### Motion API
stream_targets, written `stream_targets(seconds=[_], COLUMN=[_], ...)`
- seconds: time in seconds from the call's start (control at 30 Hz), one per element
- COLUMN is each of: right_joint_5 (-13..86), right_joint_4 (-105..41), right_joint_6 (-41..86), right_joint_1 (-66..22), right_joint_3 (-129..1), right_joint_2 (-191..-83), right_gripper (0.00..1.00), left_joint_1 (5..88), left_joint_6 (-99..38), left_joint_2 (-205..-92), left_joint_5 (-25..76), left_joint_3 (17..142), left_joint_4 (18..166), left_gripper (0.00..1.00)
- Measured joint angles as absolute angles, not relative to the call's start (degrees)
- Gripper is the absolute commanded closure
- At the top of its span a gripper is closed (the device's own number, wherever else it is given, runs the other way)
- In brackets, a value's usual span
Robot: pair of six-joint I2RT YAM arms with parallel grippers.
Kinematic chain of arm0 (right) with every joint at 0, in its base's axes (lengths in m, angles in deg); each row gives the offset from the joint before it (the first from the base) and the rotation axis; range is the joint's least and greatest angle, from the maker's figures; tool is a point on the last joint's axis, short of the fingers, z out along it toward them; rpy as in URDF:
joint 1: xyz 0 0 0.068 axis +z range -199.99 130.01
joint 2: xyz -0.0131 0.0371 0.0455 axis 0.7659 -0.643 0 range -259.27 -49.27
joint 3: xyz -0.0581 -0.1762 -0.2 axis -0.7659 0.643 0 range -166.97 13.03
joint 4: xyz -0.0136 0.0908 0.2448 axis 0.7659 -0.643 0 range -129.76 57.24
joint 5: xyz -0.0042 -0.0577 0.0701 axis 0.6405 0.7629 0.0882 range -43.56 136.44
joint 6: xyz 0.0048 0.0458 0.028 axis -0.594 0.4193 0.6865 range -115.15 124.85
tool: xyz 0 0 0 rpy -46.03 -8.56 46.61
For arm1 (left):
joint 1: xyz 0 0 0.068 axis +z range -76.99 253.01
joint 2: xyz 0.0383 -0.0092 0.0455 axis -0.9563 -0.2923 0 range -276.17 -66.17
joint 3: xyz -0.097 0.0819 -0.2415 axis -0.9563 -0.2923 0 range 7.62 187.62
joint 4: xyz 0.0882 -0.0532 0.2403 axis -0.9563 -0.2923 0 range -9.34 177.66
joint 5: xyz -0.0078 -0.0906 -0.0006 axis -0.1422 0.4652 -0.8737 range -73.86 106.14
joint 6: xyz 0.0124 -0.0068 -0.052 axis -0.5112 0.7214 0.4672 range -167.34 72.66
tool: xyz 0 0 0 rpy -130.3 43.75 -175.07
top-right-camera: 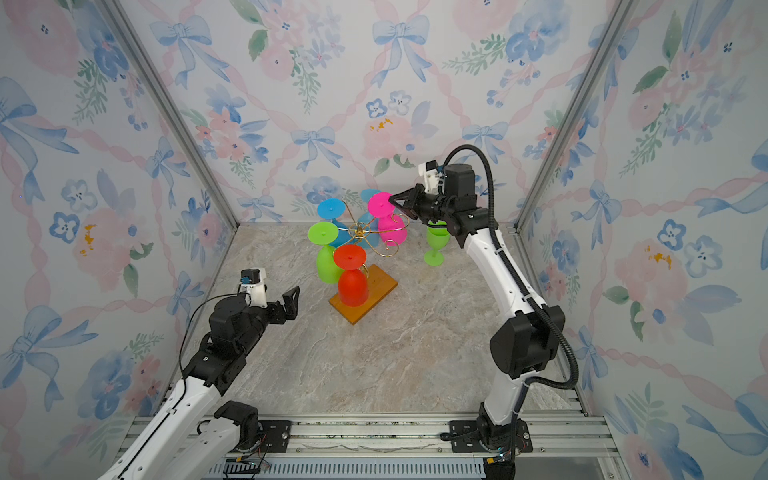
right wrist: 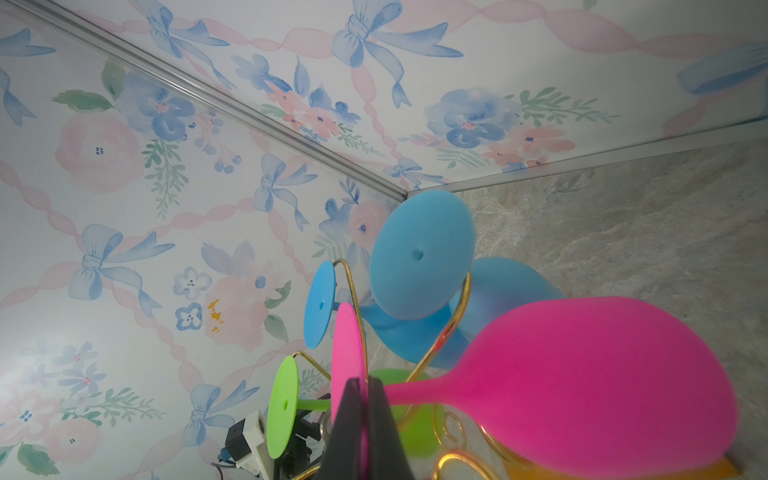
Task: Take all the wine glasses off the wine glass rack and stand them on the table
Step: 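Slide the magenta glass off the rack arm with the right gripper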
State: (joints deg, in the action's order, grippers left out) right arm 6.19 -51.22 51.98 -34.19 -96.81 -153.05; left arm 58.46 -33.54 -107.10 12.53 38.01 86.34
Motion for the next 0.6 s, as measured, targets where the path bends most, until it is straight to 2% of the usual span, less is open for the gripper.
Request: stream_targets(seconds=[0.6], right_joint_5=[6.16], right_joint_4=[-49.8], right_joint_6=[52.81], right_joint_1=[-40.71], right_joint_3=[-91.8], right_joint_2=[-150.08], right_gripper=[0.99], left_joint_1=[58.5], left_joint_6=[-31.88], left_joint_2=[-106.01], left_joint_5=[12.77], left_joint_3=[38.08], left_joint_4=[86.1], left_gripper=[0.02])
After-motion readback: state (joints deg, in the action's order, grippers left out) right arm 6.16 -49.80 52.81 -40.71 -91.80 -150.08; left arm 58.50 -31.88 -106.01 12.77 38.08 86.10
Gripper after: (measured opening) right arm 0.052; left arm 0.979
